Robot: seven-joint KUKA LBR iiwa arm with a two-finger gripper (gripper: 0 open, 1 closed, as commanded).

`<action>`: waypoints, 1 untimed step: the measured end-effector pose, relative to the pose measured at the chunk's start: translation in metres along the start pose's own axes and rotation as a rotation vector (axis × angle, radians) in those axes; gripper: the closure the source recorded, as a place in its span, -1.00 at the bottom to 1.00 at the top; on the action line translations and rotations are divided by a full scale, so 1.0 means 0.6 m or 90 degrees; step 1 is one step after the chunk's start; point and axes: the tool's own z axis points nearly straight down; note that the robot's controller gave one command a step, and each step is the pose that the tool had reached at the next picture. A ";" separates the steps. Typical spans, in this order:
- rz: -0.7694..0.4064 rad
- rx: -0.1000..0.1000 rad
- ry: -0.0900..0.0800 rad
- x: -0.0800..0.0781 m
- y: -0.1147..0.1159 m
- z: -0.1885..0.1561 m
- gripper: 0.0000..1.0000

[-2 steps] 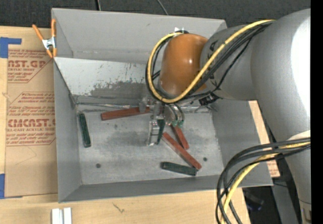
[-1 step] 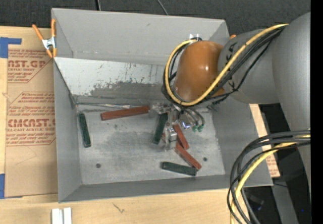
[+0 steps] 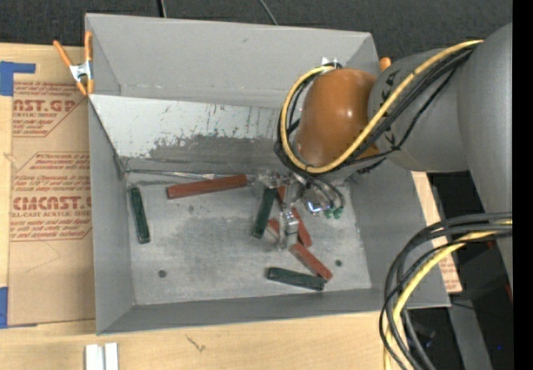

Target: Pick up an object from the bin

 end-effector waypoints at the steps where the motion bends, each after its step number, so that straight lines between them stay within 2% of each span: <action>1: -0.291 0.000 -0.002 0.026 -0.083 0.030 1.00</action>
Offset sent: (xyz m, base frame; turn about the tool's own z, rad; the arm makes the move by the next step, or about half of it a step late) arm 0.0000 0.0000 0.0000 0.0000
